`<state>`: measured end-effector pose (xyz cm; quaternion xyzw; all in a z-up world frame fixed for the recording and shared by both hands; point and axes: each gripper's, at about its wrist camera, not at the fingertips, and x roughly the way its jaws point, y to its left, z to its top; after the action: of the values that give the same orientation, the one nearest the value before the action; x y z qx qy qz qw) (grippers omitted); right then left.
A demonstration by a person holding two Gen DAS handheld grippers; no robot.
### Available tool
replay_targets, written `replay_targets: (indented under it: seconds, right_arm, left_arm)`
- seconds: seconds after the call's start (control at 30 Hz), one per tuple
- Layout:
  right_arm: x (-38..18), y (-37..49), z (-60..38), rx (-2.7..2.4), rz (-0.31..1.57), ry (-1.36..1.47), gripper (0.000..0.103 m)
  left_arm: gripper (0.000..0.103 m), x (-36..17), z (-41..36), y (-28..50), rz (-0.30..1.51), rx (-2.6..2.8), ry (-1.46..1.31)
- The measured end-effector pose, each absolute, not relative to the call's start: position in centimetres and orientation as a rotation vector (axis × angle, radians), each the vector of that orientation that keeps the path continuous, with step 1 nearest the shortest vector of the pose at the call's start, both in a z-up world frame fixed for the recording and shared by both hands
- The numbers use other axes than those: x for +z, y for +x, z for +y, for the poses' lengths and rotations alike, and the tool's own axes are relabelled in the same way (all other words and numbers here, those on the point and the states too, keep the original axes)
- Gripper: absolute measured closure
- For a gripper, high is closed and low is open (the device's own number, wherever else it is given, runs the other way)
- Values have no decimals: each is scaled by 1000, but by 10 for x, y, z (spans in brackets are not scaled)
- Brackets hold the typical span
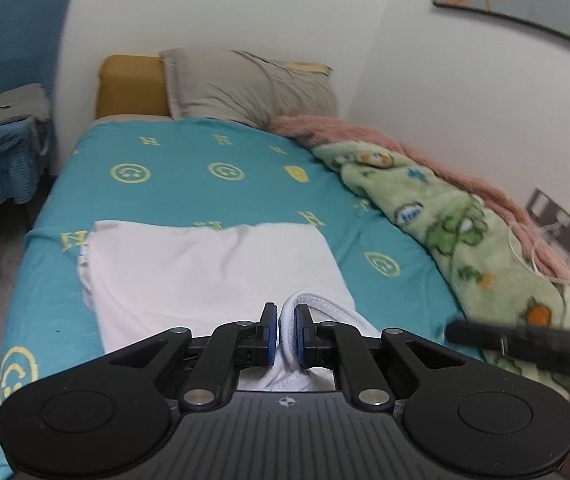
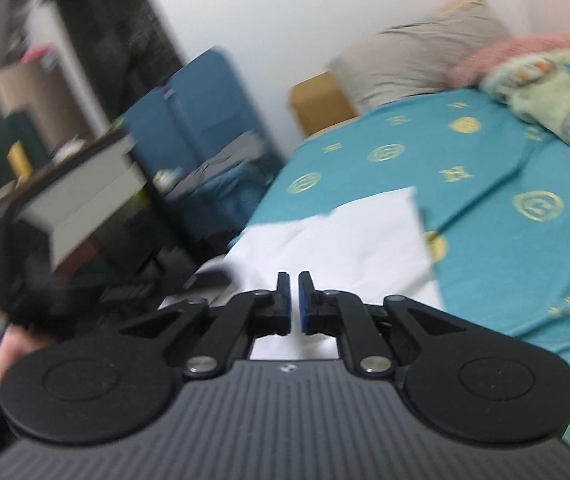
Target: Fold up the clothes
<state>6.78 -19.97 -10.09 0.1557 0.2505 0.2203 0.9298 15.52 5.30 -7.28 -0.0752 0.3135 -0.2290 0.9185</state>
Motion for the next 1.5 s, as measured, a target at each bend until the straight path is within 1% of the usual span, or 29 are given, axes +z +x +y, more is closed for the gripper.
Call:
replay_targets:
  seconds: [0.03, 0.07, 0.1, 0.13, 0.3, 0.43, 0.53, 0.73, 0.8, 0.87, 0.97, 1.03, 1.13, 1.2, 1.33, 1.4, 1.47, 1.5]
  right_arm:
    - [-101, 62, -191, 460, 508, 291, 38]
    - [-101, 57, -184, 469, 496, 282, 26]
    - [-102, 53, -177, 466, 491, 257, 20]
    - [-102, 50, -170, 462, 486, 229, 22]
    - [-117, 44, -126, 321, 441, -131, 22]
    - [-127, 55, -129, 240, 500, -206, 22]
    - [-118, 55, -145, 161, 497, -178, 22]
    - [-76, 31, -201, 48, 369, 18, 22]
    - [-72, 26, -217, 31, 360, 72, 22]
    - [-71, 24, -231, 38, 364, 136, 22]
    - [-69, 21, -240, 191, 377, 253, 22]
    - [-65, 15, -244, 255, 350, 330, 22]
    - [-65, 17, -236, 280, 355, 306, 22]
    - [-72, 24, -224, 275, 409, 245, 22]
    - [-101, 40, -188, 328, 611, 96, 22]
    - [-119, 48, -171, 289, 684, -5, 23]
    - [-128, 53, -168, 263, 698, -19, 43]
    - [-128, 58, -171, 261, 702, 16, 62]
  left_arm:
    - [94, -71, 56, 155, 637, -474, -170]
    - [94, -68, 58, 155, 628, -482, -183]
    - [94, -65, 58, 153, 615, -493, -190]
    - [94, -61, 58, 150, 597, -506, -191]
    - [95, -44, 52, 132, 513, -564, -178]
    - [97, -38, 48, 124, 486, -564, -159]
    - [97, -38, 45, 119, 475, -554, -148]
    - [97, -34, 41, 109, 444, -592, -139]
    - [97, -32, 35, 102, 428, -633, -123]
    - [98, -30, 27, 96, 419, -653, -105]
    - [98, -29, 24, 92, 419, -685, -127]
    - [98, -28, 25, 90, 414, -704, -136]
    - [98, -28, 28, 90, 417, -711, -148]
    - [98, -30, 30, 94, 428, -698, -155]
    - [97, -35, 39, 105, 463, -657, -178]
    - [97, -38, 46, 113, 488, -628, -192]
    - [97, -42, 52, 121, 528, -589, -204]
    - [97, -45, 55, 125, 550, -572, -209]
